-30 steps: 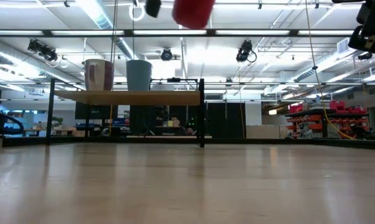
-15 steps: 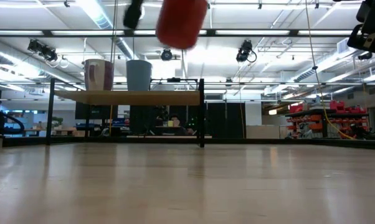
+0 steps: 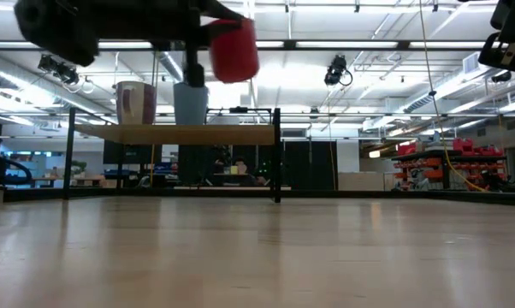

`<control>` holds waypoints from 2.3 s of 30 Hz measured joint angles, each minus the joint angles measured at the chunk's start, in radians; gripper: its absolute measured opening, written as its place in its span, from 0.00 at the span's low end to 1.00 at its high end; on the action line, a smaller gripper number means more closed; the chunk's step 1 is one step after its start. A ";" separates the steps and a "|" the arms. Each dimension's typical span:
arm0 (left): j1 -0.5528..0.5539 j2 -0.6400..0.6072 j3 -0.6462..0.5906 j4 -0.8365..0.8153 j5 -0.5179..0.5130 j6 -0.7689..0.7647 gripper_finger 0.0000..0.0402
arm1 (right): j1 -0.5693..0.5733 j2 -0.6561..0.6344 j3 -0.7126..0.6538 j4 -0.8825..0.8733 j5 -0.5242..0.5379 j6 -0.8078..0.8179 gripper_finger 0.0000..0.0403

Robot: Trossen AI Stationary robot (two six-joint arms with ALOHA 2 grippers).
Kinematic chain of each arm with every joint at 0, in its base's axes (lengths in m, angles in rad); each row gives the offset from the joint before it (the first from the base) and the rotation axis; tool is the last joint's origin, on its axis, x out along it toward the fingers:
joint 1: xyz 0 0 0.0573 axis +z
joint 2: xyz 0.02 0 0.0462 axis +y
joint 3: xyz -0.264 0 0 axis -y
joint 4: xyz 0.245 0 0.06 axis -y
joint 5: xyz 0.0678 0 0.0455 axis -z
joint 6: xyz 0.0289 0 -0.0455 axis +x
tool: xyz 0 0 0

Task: Stack small to large cups/mugs on shelf
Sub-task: Put the red mug on the shelf

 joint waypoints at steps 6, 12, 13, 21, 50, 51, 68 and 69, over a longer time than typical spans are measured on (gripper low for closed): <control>0.144 -0.036 0.062 -0.296 0.246 -0.138 0.04 | -0.007 0.000 0.000 0.002 0.000 0.026 0.02; 0.249 -0.132 0.076 -0.484 0.359 -0.163 0.04 | -0.007 0.000 0.000 0.013 0.000 0.036 0.02; 0.270 -0.143 0.076 -0.500 0.381 -0.164 0.04 | -0.007 0.000 0.000 0.010 0.001 0.036 0.02; 0.383 -0.162 0.075 -0.606 0.516 -0.193 0.04 | -0.007 0.000 0.000 0.011 0.008 0.031 0.02; 0.609 -0.123 0.076 -0.621 0.781 -0.246 0.04 | -0.092 0.000 0.000 0.025 0.008 -0.020 0.02; 0.613 -0.123 0.076 -0.624 0.793 -0.246 0.04 | -0.092 0.000 0.000 0.027 0.008 -0.020 0.02; 0.666 -0.124 0.076 -0.634 0.922 -0.246 0.04 | -0.092 0.000 0.000 0.038 0.008 -0.018 0.02; 0.666 -0.124 0.076 -0.634 0.922 -0.246 0.06 | -0.092 0.000 0.000 0.037 0.008 -0.017 0.02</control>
